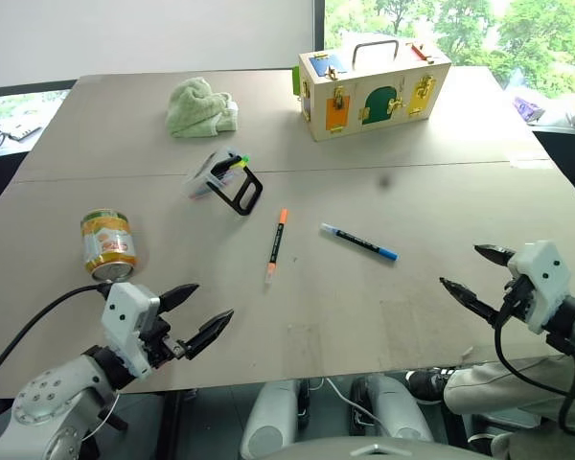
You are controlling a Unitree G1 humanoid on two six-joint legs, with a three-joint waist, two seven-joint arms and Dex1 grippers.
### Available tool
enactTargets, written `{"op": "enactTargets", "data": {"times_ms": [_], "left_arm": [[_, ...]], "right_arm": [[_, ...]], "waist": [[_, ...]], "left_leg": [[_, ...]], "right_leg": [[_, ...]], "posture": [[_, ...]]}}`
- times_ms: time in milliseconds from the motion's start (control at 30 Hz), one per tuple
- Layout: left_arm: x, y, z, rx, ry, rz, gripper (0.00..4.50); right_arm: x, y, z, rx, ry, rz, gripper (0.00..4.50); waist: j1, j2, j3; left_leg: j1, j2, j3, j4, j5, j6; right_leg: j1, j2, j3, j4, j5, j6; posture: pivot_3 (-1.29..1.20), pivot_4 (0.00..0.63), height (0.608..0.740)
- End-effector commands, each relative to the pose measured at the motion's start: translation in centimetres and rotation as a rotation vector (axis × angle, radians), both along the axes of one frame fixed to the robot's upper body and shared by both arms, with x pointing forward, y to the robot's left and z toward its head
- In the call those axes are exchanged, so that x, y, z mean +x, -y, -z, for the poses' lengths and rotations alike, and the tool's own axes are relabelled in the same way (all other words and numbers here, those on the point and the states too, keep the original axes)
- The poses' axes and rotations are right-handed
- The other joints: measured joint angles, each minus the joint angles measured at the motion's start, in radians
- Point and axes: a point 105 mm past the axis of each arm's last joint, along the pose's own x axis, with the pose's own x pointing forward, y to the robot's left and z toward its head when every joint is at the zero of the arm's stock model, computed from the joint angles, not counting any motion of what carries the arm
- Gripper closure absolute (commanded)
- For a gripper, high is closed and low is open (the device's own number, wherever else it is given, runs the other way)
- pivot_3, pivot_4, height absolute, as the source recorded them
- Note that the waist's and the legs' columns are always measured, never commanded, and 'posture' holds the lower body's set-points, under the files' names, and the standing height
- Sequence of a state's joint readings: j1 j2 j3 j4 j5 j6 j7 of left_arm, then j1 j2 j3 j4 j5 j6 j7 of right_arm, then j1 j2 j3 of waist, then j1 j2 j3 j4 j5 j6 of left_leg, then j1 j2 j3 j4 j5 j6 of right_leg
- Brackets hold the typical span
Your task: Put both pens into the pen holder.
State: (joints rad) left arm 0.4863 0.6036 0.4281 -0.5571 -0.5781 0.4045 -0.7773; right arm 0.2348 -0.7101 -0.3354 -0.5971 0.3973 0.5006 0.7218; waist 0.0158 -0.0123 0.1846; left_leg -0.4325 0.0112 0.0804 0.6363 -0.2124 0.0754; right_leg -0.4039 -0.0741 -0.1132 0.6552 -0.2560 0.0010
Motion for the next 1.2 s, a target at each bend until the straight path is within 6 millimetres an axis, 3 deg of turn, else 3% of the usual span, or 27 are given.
{"op": "enactTargets", "data": {"times_ms": [33, 133, 233, 333, 567, 733, 833, 967, 1100, 1200], "left_arm": [[0.0, 0.9, -1.9, 0.013, 0.072, 0.070, 0.05], [-0.6, 3.2, -3.7, 0.062, 0.149, 0.228, 0.05], [-1.1, 3.9, -3.6, 0.115, 0.168, 0.291, 0.05], [-1.1, 3.9, -3.6, 0.099, 0.174, 0.287, 0.05], [-0.9, 3.6, -3.2, 0.104, 0.179, 0.294, 0.05], [-0.9, 3.7, -3.1, 0.115, 0.196, 0.305, 0.05], [-0.8, 3.8, -3.4, 0.108, 0.209, 0.298, 0.00], [-0.5, 4.2, -3.9, 0.082, 0.217, 0.262, 0.00], [0.1, 5.2, -5.2, -0.069, 0.179, 0.188, 0.00], [0.4, 6.4, -5.5, -0.279, -0.028, 0.163, 0.00]], "right_arm": [[0.9, -2.5, -0.9, -0.046, -0.023, -0.098, 0.00], [2.9, -6.8, -1.9, -0.069, -0.143, -0.195, 0.00], [5.7, -8.8, -3.4, -0.025, -0.214, -0.140, 0.00], [6.9, -10.7, -4.2, -0.085, -0.289, -0.131, 0.00], [9.1, -14.3, -4.0, -0.181, -0.438, -0.102, 0.00], [10.9, -15.8, -2.3, -0.266, -0.532, -0.055, 0.00], [11.2, -15.4, -0.1, -0.363, -0.567, -0.072, 0.80], [10.9, -14.7, 2.0, -0.458, -0.572, -0.120, 2.63], [11.3, -14.0, 2.0, -0.513, -0.482, -0.146, 4.48], [11.2, -14.7, -1.0, -0.335, -0.420, -0.187, 4.48]], "waist": [[0.000, 0.000, 0.000], [-0.031, 0.000, 0.003], [-0.027, -0.001, -0.001], [-0.019, -0.001, 0.000], [-0.019, -0.001, 0.000], [-0.027, -0.001, -0.001], [-0.026, -0.001, -0.001], [-0.028, -0.002, -0.002], [-0.026, -0.003, -0.004], [-0.024, -0.003, -0.004]], "left_leg": [[0.000, 0.000, 0.000, 0.000, 0.000, 0.000], [0.002, 0.003, 0.005, 0.001, 0.000, 0.000], [0.002, 0.004, 0.003, 0.002, 0.002, -0.002], [-0.003, 0.004, 0.004, 0.001, 0.003, -0.005], [-0.006, 0.003, 0.005, 0.001, 0.006, -0.003], [-0.005, 0.003, 0.006, 0.001, 0.006, -0.003], [-0.004, 0.003, 0.006, 0.002, 0.006, -0.002], [-0.002, 0.003, 0.006, 0.003, 0.006, -0.002], [0.001, 0.003, 0.005, 0.003, 0.005, -0.001], [0.001, 0.004, 0.002, 0.007, 0.003, -0.005]], "right_leg": [[0.000, 0.000, 0.000, 0.000, 0.000, 0.000], [0.000, 0.000, 0.001, 0.002, 0.001, 0.000], [-0.005, -0.004, -0.005, 0.002, 0.006, -0.003], [-0.007, -0.004, -0.007, 0.002, 0.009, -0.004], [-0.009, -0.004, -0.008, 0.003, 0.010, -0.005], [-0.010, -0.004, -0.008, 0.005, 0.010, -0.005], [-0.009, -0.004, -0.008, 0.005, 0.010, -0.005], [-0.007, -0.004, -0.007, 0.006, 0.010, -0.004], [-0.006, -0.004, -0.007, 0.007, 0.008, 0.000], [-0.004, -0.004, -0.009, 0.007, 0.008, 0.000]], "posture": [[0.00, 0.150, 0.740], [0.00, 0.150, 0.740], [0.00, 0.150, 0.740], [0.00, 0.150, 0.740], [0.00, 0.150, 0.740], [0.00, 0.150, 0.740], [0.00, 0.150, 0.740], [0.00, 0.150, 0.740], [0.00, 0.150, 0.740], [0.00, 0.150, 0.740]]}}
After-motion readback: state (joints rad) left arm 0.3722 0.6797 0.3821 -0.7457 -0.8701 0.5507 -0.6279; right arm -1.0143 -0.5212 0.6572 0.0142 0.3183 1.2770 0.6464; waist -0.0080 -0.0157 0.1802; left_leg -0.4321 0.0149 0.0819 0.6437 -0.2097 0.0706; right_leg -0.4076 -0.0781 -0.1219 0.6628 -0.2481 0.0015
